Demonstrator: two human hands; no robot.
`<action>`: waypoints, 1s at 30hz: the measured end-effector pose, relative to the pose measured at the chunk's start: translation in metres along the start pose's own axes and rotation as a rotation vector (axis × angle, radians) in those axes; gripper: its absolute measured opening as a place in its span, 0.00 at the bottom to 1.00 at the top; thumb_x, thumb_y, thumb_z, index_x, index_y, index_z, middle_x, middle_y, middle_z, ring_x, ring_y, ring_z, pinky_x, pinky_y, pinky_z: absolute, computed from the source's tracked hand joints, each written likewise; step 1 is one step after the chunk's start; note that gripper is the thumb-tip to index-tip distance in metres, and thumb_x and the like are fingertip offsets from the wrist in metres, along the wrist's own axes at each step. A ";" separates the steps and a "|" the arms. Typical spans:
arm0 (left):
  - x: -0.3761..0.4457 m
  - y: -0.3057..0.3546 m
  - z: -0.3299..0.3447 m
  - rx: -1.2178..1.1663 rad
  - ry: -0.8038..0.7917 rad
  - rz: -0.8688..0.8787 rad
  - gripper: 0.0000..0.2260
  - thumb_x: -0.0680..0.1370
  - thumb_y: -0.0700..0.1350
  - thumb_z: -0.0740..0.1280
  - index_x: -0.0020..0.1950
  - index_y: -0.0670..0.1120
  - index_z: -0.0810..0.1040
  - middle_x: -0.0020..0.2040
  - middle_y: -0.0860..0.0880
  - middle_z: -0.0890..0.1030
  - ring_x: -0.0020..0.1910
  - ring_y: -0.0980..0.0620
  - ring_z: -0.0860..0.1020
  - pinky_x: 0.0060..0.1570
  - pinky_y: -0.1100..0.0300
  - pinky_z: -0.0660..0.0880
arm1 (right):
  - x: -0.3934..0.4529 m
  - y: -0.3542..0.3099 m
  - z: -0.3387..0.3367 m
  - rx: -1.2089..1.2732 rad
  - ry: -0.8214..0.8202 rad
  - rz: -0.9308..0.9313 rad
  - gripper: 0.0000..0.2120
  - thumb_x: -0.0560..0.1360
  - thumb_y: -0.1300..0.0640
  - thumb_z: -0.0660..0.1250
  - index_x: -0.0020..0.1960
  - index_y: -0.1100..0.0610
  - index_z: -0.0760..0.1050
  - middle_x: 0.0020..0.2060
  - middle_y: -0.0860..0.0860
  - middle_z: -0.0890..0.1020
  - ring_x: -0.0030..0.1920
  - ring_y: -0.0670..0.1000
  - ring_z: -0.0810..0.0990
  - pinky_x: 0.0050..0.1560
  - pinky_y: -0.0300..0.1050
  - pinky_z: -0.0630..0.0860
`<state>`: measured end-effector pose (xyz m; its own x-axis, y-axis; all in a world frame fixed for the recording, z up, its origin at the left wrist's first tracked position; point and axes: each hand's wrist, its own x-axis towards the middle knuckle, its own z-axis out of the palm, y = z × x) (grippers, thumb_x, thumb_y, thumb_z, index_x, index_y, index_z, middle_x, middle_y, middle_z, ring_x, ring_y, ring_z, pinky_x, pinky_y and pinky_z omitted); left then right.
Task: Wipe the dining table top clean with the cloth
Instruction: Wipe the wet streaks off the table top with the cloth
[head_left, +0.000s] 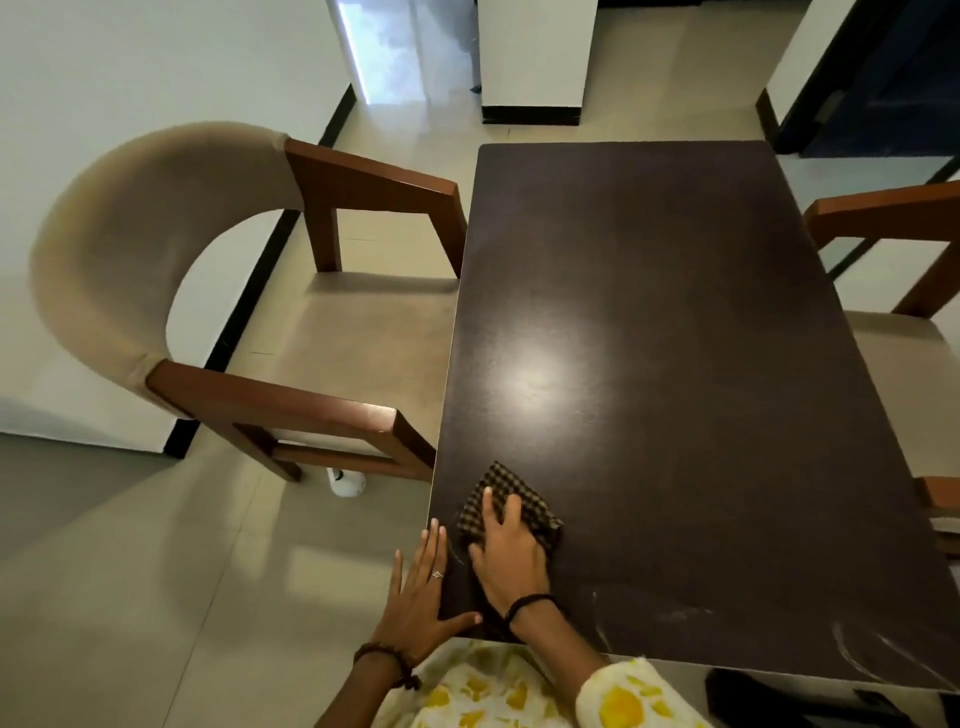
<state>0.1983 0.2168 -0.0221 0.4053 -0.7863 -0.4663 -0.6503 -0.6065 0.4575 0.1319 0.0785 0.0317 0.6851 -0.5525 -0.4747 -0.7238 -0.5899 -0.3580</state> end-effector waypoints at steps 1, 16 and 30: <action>-0.001 -0.001 0.001 -0.007 0.018 -0.014 0.46 0.63 0.78 0.48 0.62 0.61 0.19 0.68 0.57 0.23 0.66 0.63 0.26 0.67 0.52 0.28 | -0.001 0.008 -0.003 0.007 -0.012 -0.042 0.31 0.79 0.49 0.57 0.77 0.52 0.47 0.71 0.57 0.57 0.61 0.57 0.73 0.59 0.50 0.73; -0.017 0.011 0.010 -0.123 0.047 -0.223 0.52 0.59 0.81 0.42 0.68 0.49 0.27 0.70 0.53 0.29 0.70 0.58 0.33 0.66 0.54 0.30 | 0.021 0.002 -0.006 -0.062 0.112 0.001 0.30 0.78 0.48 0.60 0.75 0.52 0.53 0.68 0.57 0.62 0.57 0.56 0.75 0.50 0.48 0.76; -0.021 0.012 0.017 -0.185 0.085 -0.263 0.51 0.58 0.81 0.40 0.66 0.50 0.26 0.70 0.53 0.30 0.70 0.58 0.35 0.67 0.52 0.32 | 0.003 0.039 -0.011 -0.330 -0.213 -0.571 0.28 0.78 0.50 0.59 0.75 0.45 0.53 0.66 0.56 0.63 0.58 0.55 0.71 0.55 0.50 0.73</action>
<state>0.1709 0.2283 -0.0200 0.6015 -0.6020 -0.5251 -0.3919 -0.7952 0.4627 0.1061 0.0473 0.0252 0.8958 0.0054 -0.4444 -0.1687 -0.9210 -0.3512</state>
